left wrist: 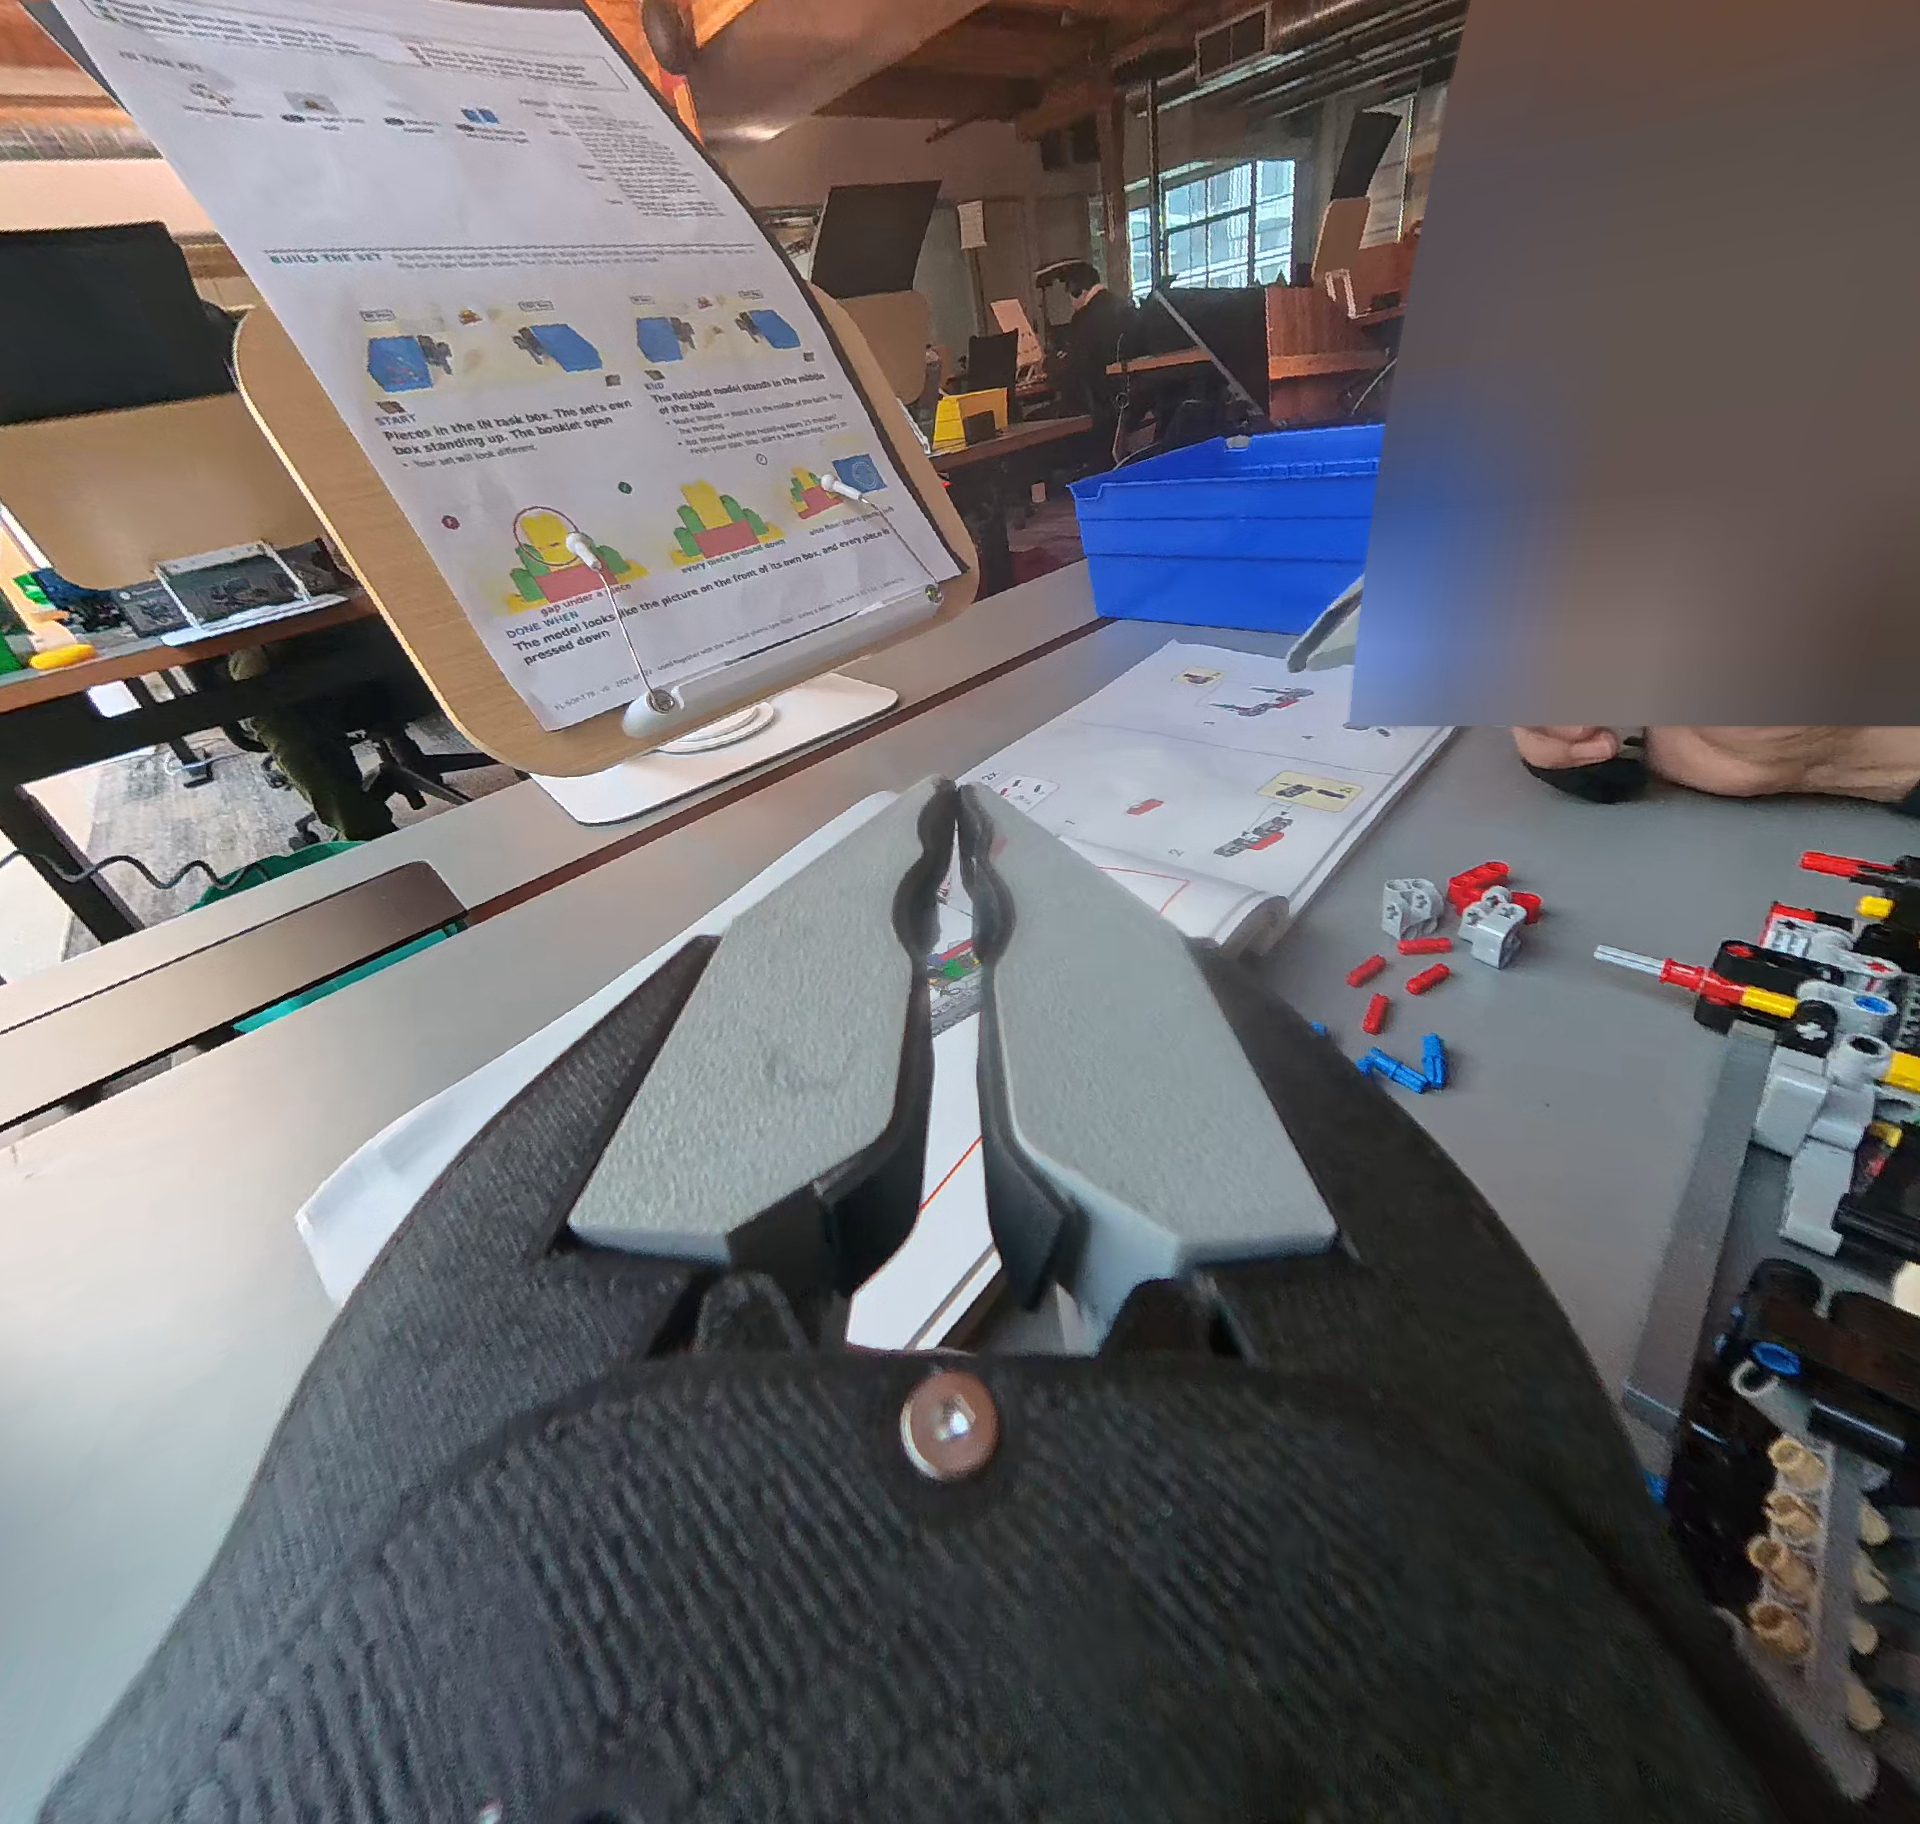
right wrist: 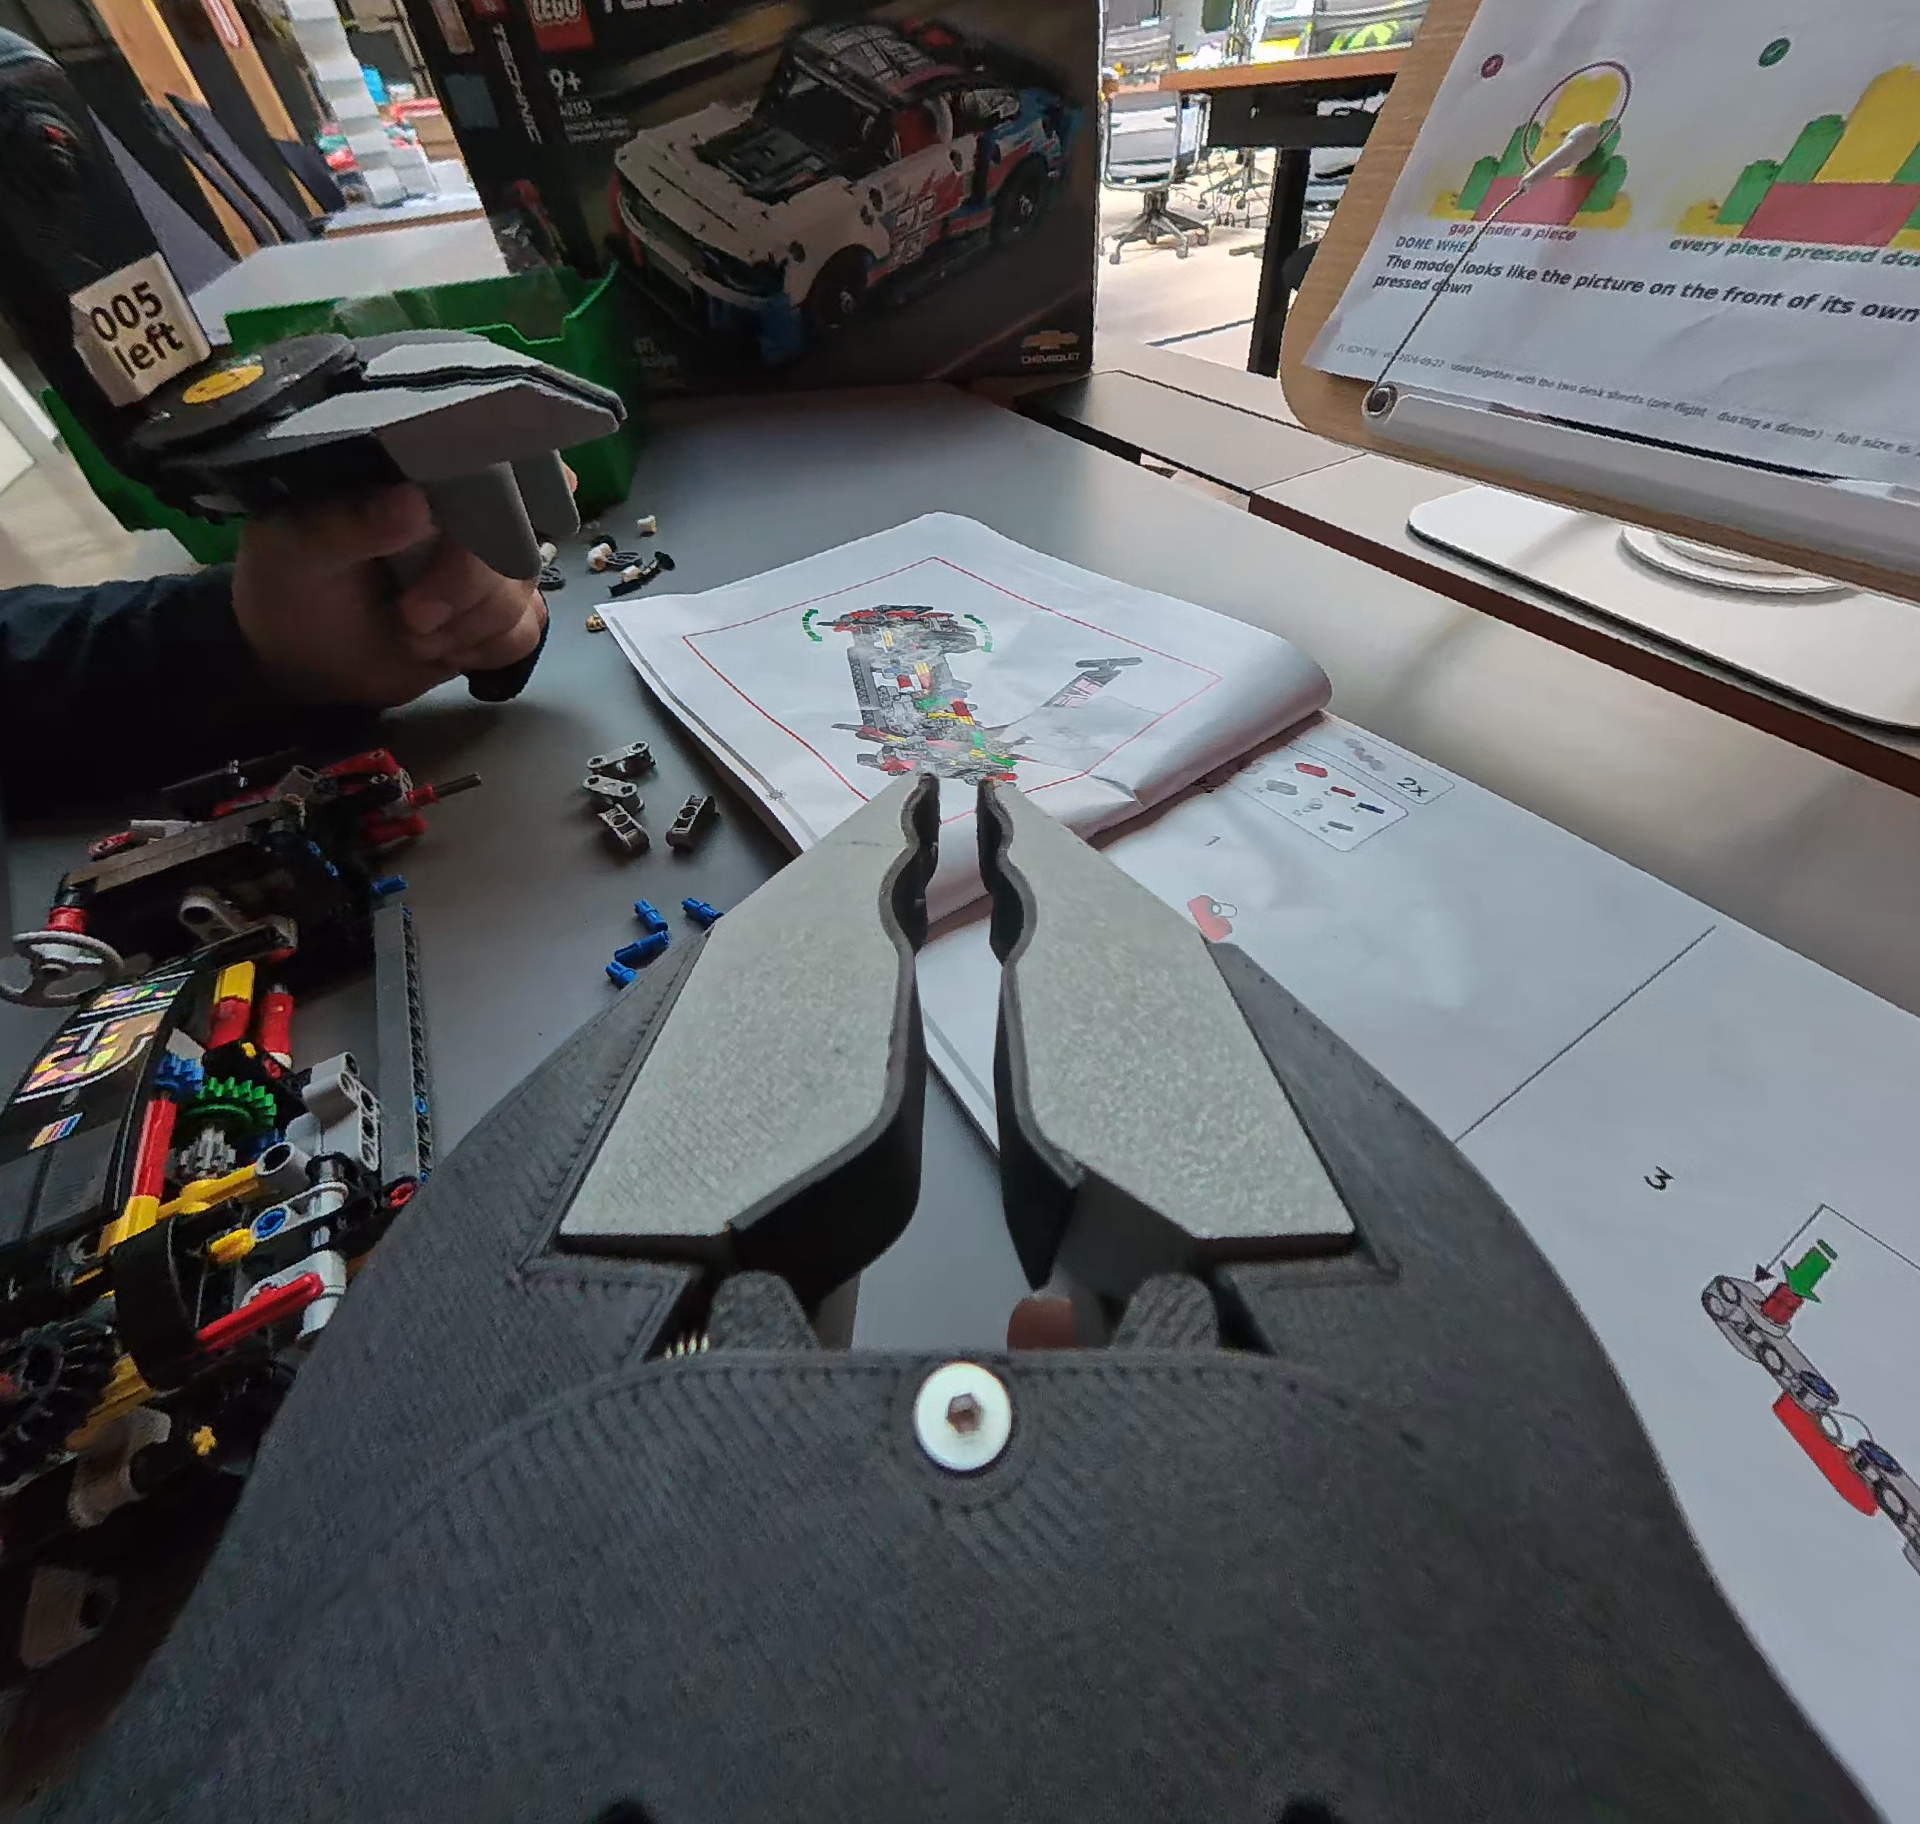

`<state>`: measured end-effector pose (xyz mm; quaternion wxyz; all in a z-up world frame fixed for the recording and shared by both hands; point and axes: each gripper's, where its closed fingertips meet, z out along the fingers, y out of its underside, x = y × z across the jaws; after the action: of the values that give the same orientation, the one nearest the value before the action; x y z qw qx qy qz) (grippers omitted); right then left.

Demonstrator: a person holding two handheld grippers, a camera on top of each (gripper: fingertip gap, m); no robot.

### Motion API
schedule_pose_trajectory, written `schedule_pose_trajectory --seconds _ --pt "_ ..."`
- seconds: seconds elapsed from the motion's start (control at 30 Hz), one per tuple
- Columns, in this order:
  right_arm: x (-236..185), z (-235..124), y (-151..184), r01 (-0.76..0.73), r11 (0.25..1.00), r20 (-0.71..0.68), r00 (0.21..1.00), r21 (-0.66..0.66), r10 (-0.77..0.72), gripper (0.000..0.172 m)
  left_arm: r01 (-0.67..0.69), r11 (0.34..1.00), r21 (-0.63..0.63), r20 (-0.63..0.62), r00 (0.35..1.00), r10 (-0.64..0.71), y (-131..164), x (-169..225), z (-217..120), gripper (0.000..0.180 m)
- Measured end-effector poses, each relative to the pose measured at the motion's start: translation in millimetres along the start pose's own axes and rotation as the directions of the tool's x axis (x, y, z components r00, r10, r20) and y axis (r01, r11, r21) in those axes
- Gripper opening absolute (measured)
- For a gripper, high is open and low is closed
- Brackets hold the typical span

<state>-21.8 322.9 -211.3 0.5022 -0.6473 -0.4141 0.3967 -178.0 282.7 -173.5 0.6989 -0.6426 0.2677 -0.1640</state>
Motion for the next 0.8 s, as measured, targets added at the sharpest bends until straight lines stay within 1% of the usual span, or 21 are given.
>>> schedule_pose_trajectory --seconds 0.3,0.5,0.63,0.8 --pt "3 -1 -1 0.000 1.000 -0.011 1.000 0.006 0.000 0.001 -0.006 1.000 0.007 0.016 1.000 0.006 -1 -4 -2 0.000" --pt "15 -6 -4 0.028 0.999 -0.082 0.996 0.017 -0.027 0.000 -0.018 1.000 0.013 0.041 0.999 0.018 -2 -9 -4 0.000" --pt "22 -15 -7 0.006 0.999 -0.135 0.991 0.047 0.000 0.000 -0.003 1.000 0.014 0.042 0.999 0.002 -1 -9 -6 0.000" --pt "25 -25 -8 -0.037 0.997 -0.160 0.986 0.072 0.048 0.000 0.006 1.000 -0.013 0.049 0.999 -0.005 4 -8 -5 0.000"
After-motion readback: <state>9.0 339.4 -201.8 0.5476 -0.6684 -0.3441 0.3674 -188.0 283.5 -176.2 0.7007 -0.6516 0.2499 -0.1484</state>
